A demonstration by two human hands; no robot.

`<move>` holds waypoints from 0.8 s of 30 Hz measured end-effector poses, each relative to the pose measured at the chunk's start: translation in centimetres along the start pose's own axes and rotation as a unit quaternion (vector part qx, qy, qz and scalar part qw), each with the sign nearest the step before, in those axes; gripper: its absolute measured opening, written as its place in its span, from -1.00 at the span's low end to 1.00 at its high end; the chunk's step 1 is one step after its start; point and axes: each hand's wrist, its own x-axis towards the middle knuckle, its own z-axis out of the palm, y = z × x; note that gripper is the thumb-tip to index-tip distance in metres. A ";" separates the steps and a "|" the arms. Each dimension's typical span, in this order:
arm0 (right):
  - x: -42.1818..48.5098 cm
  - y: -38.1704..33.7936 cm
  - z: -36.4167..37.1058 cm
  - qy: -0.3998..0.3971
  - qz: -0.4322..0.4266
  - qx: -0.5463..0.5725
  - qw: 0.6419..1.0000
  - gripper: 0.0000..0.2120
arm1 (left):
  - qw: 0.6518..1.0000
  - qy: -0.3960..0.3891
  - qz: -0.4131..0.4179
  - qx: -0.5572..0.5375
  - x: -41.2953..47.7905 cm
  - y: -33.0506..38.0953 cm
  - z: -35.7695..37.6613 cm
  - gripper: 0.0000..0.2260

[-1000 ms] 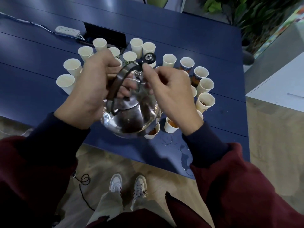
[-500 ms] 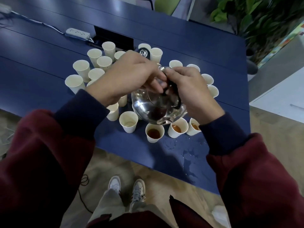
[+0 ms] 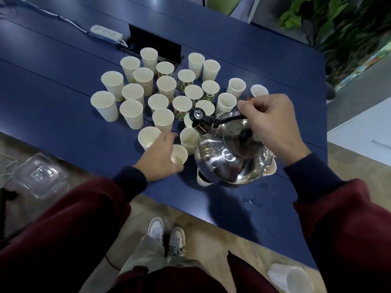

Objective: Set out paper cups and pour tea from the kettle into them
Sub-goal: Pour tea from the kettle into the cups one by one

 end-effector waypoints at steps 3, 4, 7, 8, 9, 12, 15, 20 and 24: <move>0.2 -0.3 0.2 -0.013 -0.030 -0.021 0.999 -0.64 | 0.998 0.001 0.023 0.066 0.3 -0.4 1.5 -0.16; 0.4 -0.3 0.3 -0.019 -0.033 -0.025 0.999 -0.64 | 0.997 0.008 0.022 0.071 0.5 -0.5 1.7 -0.14; 0.5 -0.5 0.8 -0.032 -0.051 -0.038 0.997 -0.59 | 0.998 0.024 -0.005 0.052 0.6 -1.1 2.6 -0.21; 0.6 -0.5 1.0 -0.034 -0.057 -0.044 0.997 -0.58 | 0.999 0.040 -0.010 0.034 0.6 -1.4 3.0 -0.27; 0.7 -0.4 1.1 -0.033 -0.060 -0.055 0.996 -0.58 | 0.998 0.062 -0.012 0.014 0.5 -1.6 3.2 -0.34; 1.2 -0.6 1.4 -0.032 -0.071 -0.089 0.993 -0.56 | 0.993 0.111 -0.009 -0.034 0.6 -1.9 3.3 -0.43; 1.7 -1.1 1.5 -0.039 -0.084 -0.113 0.989 -0.56 | 0.990 0.130 0.005 -0.051 1.4 -1.7 2.8 -0.39; 1.9 -1.5 1.6 -0.047 -0.111 -0.147 0.982 -0.62 | 0.990 0.135 0.012 -0.036 1.5 -1.4 2.6 -0.46; 1.9 -1.6 1.8 -0.057 -0.110 -0.166 0.978 -0.65 | 0.991 0.131 0.013 -0.020 1.5 -1.3 2.6 -0.50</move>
